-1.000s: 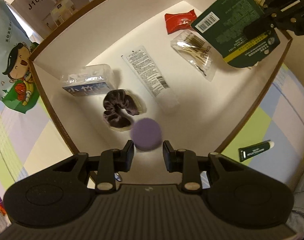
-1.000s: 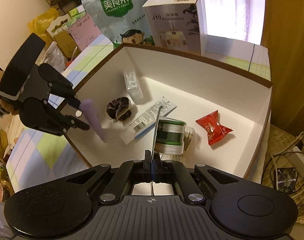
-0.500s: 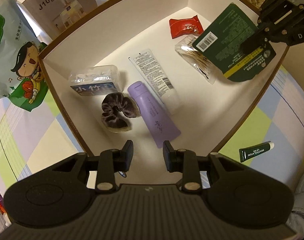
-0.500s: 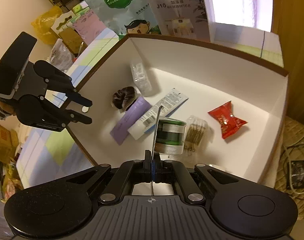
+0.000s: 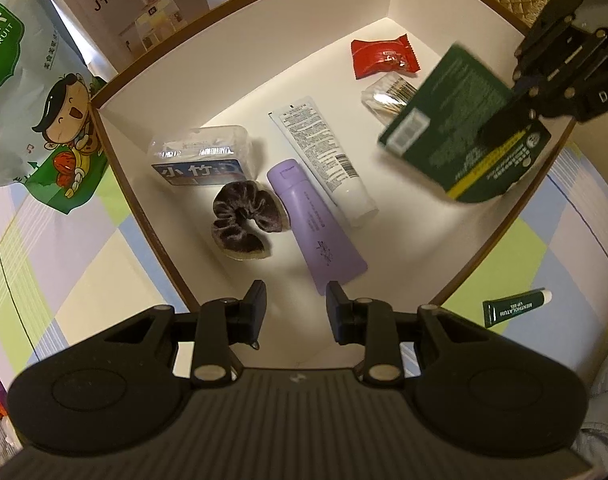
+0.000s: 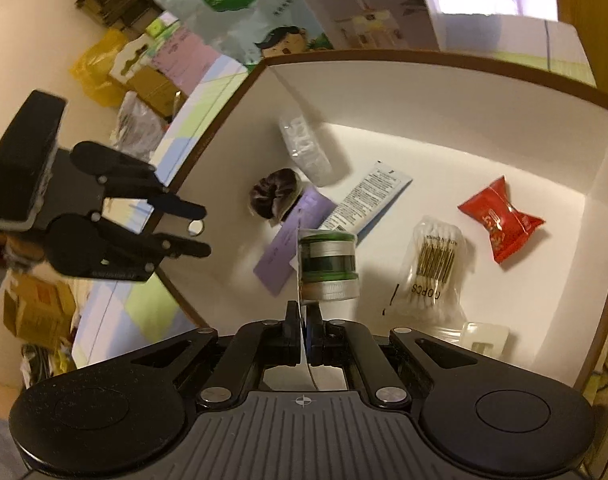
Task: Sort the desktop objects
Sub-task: 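Open the left gripper to drop the lilac tube while the right drops the card, then withdraw both grippers from the box toward the remaining items on the table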
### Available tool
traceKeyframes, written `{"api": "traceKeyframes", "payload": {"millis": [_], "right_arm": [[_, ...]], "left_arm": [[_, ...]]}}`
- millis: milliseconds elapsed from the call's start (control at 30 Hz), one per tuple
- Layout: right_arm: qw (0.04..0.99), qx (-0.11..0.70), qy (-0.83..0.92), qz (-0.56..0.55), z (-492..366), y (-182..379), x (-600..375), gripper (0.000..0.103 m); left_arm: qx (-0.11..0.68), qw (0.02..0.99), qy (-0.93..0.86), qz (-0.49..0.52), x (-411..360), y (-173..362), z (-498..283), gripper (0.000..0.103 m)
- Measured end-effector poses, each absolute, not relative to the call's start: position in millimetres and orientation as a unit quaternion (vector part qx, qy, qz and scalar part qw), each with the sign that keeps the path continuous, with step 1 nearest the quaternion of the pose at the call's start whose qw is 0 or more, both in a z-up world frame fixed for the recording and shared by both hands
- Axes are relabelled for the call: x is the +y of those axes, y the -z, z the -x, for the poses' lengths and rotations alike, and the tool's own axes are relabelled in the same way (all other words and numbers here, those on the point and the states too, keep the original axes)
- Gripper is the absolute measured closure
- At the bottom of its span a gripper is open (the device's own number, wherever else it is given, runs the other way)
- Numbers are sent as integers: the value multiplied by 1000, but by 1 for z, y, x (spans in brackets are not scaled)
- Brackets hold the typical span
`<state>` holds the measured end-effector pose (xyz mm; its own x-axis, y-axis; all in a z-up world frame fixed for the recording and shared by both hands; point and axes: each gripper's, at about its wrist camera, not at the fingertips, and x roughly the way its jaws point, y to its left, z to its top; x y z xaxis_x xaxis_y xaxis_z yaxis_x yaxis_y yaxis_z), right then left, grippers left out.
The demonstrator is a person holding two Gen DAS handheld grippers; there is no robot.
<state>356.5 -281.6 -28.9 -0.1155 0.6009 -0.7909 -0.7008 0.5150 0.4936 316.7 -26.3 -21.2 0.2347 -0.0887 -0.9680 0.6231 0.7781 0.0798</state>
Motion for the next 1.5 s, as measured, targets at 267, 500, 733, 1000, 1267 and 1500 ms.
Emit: {"api": "traceKeyframes", "payload": {"millis": [267,500,733,1000,1267,1500], "right_arm": [[671,569,-472,62,-353,28,-284,68],[698,548,-447,115,-339,19,-281,16],[712,542,-416,159,-331,15,-279,16],[728,536,-390,173,-329,9,-285,16],[755,517,-366,172,-323,-6,-301,16],[786,490,-346,153,-315,-24,-318,16]], "left_arm": [[569,751,235,-239,-30,23,-317,68],[569,752,231,-242,-31,26,-317,65],[567,754,229,-242,-34,27,-316,58],[559,762,219,-243,-36,23,-314,44],[548,775,201,-242,-37,14,-310,34],[523,792,188,-252,-42,-1,-300,31]]}}
